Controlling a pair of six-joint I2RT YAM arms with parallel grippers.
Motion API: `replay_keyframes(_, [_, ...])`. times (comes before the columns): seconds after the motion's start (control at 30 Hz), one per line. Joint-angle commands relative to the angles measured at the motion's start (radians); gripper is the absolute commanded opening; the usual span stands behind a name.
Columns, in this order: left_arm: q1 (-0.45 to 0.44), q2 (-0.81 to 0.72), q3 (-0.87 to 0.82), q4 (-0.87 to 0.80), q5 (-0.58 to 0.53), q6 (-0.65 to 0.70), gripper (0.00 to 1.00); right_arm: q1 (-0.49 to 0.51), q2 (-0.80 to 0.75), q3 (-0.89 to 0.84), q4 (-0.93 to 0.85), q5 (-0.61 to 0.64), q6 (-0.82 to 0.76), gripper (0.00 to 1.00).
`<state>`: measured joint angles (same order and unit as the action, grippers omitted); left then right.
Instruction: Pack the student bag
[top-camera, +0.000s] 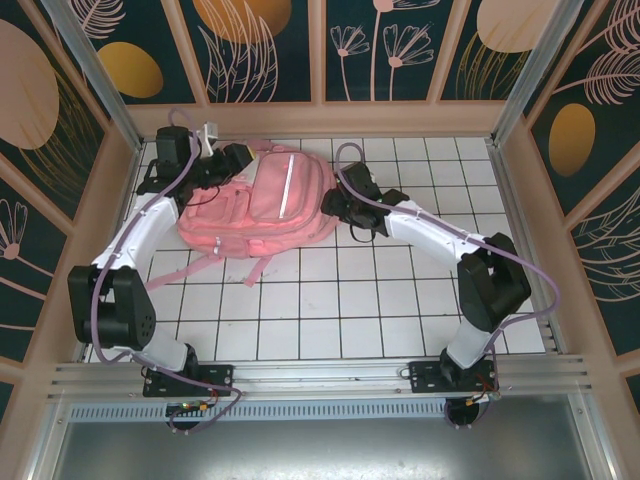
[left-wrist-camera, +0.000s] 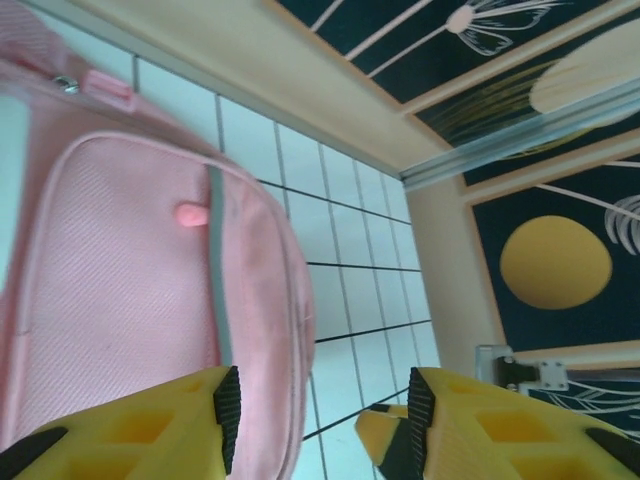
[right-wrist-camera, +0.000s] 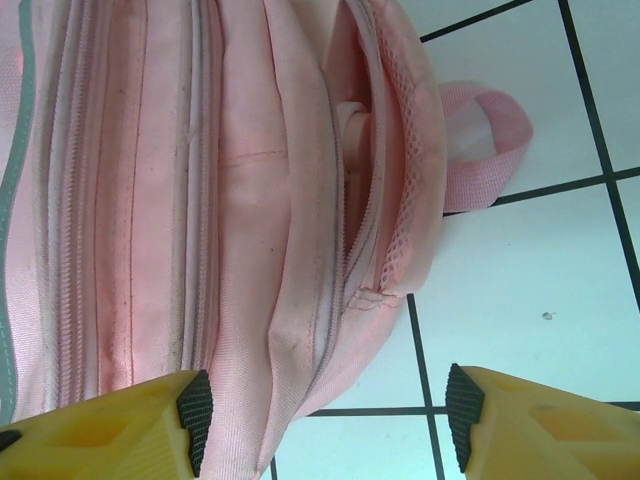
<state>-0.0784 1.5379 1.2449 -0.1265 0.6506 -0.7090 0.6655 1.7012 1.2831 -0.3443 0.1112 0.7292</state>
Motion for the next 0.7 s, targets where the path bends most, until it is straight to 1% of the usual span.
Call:
replay_keyframes(0.0, [0.013, -0.066, -0.049, -0.101, -0.152, 0.039, 0.49, 0.028, -0.029, -0.017, 0.057, -0.013, -0.056, 0.67])
replay_keyframes(0.03, [0.020, -0.083, -0.074, -0.124, -0.204, 0.030, 0.50, 0.040, -0.026, -0.018, 0.069, -0.017, -0.070, 0.66])
replay_keyframes(0.2, [0.066, -0.197, -0.256, -0.167, -0.366, -0.064, 0.50, 0.109, -0.008, -0.034, 0.122, -0.053, -0.135, 0.66])
replay_keyframes(0.3, [0.077, -0.273, -0.381, -0.182, -0.417, -0.135, 0.50, 0.159, 0.012, -0.035, 0.148, -0.079, -0.173, 0.65])
replay_keyframes(0.43, [0.076, -0.390, -0.538, -0.171, -0.427, -0.247, 0.50, 0.232, 0.044, -0.032, 0.165, -0.079, -0.220, 0.64])
replay_keyframes(0.53, [0.077, -0.453, -0.662, -0.091, -0.371, -0.345, 0.50, 0.261, 0.068, -0.034, 0.180, -0.080, -0.230, 0.63])
replay_keyframes(0.6, [0.077, -0.457, -0.726, -0.029, -0.341, -0.392, 0.49, 0.274, 0.081, -0.034, 0.189, -0.085, -0.232, 0.63])
replay_keyframes(0.67, [0.077, -0.429, -0.761, 0.036, -0.308, -0.415, 0.48, 0.285, 0.095, -0.029, 0.197, -0.091, -0.231, 0.62])
